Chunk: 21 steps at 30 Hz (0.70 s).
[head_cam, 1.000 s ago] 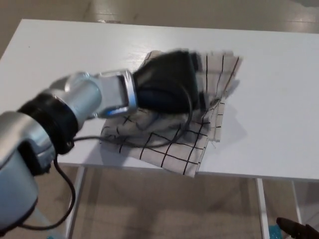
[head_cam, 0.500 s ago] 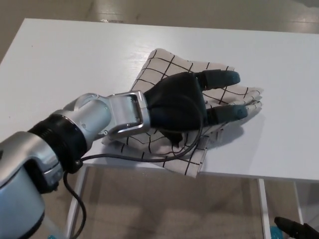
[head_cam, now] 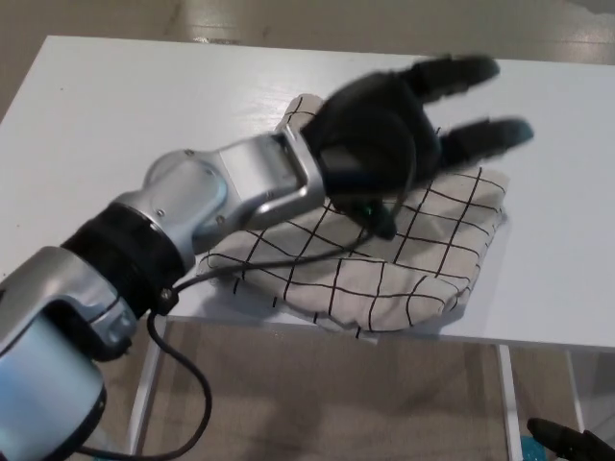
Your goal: Use the left hand to fold a white towel with checkered patterns in half.
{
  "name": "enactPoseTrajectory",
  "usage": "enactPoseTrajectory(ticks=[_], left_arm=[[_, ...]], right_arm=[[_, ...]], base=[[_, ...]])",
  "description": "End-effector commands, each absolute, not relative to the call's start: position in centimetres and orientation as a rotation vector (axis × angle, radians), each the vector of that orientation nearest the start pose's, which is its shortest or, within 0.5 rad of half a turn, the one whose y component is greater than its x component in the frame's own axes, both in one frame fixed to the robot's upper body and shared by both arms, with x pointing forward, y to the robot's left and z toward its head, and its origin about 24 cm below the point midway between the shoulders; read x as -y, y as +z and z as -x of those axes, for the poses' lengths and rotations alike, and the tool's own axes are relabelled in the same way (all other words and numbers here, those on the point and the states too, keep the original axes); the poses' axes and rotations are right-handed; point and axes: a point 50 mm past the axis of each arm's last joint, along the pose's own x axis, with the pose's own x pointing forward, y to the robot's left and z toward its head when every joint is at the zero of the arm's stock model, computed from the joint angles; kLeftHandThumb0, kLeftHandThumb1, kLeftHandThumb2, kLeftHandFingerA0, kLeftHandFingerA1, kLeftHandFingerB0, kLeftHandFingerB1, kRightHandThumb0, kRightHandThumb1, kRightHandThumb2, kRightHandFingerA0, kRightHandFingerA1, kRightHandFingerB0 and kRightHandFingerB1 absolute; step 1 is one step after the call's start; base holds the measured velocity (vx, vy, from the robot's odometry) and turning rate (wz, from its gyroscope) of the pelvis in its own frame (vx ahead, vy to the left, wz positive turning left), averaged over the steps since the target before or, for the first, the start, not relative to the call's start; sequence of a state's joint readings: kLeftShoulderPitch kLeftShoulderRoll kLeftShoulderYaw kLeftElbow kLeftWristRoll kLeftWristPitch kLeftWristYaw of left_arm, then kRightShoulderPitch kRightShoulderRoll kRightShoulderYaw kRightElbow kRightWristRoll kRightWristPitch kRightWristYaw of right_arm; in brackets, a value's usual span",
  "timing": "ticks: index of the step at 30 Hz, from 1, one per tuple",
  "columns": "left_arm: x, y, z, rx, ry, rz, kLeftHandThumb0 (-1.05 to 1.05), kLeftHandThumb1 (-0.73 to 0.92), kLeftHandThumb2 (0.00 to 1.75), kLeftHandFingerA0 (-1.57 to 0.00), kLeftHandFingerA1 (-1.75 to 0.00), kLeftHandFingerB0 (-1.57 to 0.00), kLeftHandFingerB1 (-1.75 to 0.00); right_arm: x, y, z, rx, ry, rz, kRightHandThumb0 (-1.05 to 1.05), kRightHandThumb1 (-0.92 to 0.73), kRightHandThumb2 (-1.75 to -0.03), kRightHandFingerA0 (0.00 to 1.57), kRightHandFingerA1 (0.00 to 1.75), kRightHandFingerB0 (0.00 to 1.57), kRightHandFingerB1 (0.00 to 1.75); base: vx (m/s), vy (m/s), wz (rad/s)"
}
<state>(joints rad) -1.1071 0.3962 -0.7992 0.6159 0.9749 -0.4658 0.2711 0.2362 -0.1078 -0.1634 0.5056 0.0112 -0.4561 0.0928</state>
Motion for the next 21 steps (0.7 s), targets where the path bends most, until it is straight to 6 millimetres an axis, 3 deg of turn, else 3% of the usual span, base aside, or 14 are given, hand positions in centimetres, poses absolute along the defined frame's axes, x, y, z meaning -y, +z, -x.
enactPoseTrajectory(ticks=[1,3,4,5,6,11,14,15,16,21], left_arm=[[-11.6,34.2,-36.1,0.722,-0.505,-0.841,-0.90,0.61,0.59,0.00,-0.05,0.00,-0.18],[-13.1,35.5,-35.8,0.744,-0.463,-0.833,-0.90,0.61,0.59,0.00,-0.05,0.00,-0.18],[-14.5,36.4,-35.2,0.765,-0.434,-0.815,-0.91,0.48,0.76,0.00,-0.05,0.00,-0.15],[-14.5,36.4,-35.2,0.765,-0.434,-0.815,-0.91,0.48,0.76,0.00,-0.05,0.00,-0.15],[-16.3,37.4,-34.1,0.794,-0.405,-0.788,-0.81,0.46,0.91,0.00,-0.06,0.00,-0.14],[-19.5,37.6,-31.7,0.834,-0.402,-0.733,-0.80,0.45,0.91,0.00,-0.07,0.00,-0.14],[-22.3,36.0,-29.3,0.846,-0.410,-0.718,-0.80,0.45,0.91,0.00,-0.10,0.00,-0.17],[-23.5,35.0,-28.1,0.840,-0.411,-0.716,-0.81,0.46,0.91,-0.03,-0.09,-0.03,-0.16],[-24.2,34.2,-27.5,0.834,-0.410,-0.716,-0.81,0.47,0.92,-0.04,-0.10,-0.04,-0.16],[-26.5,29.6,-24.1,0.756,-0.420,-0.694,-0.82,0.50,0.91,-0.08,-0.19,-0.07,-0.22]], right_arm=[[22.3,-7.7,-14.1,-0.334,-0.140,0.103,-0.38,-0.61,-0.57,0.62,0.49,0.62,0.50],[22.3,-7.7,-14.0,-0.338,-0.141,0.091,-0.38,-0.61,-0.57,0.62,0.49,0.62,0.50],[22.4,-7.8,-13.8,-0.343,-0.146,0.070,-0.37,-0.60,-0.57,0.63,0.50,0.61,0.50],[22.4,-7.8,-13.8,-0.343,-0.146,0.070,-0.37,-0.60,-0.57,0.63,0.50,0.61,0.50],[22.4,-7.7,-13.4,-0.346,-0.156,0.043,-0.36,-0.60,-0.57,0.63,0.51,0.61,0.50],[23.3,-7.4,-12.7,-0.348,-0.192,0.036,-0.35,-0.61,-0.57,0.62,0.52,0.61,0.51],[25.0,-5.9,-13.1,-0.322,-0.233,0.036,-0.38,-0.60,-0.56,0.59,0.51,0.59,0.50],[25.9,-5.0,-13.2,-0.304,-0.254,0.036,-0.40,-0.47,-0.89,0.53,0.65,0.48,0.61],[26.3,-4.4,-13.3,-0.291,-0.267,0.039,-0.36,-0.61,-0.57,0.57,0.52,0.57,0.49],[27.6,-2.6,-13.5,-0.245,-0.314,0.015,-0.37,-0.63,-0.58,0.54,0.53,0.58,0.49]], base=[[0.00,0.000,0.00],[0.00,0.000,0.00],[0.00,0.000,0.00],[0.00,0.000,0.00],[0.00,0.000,0.00],[0.00,0.000,0.00],[0.00,0.000,0.00],[0.00,0.000,0.00],[0.00,0.000,0.00],[0.00,0.000,0.00]])
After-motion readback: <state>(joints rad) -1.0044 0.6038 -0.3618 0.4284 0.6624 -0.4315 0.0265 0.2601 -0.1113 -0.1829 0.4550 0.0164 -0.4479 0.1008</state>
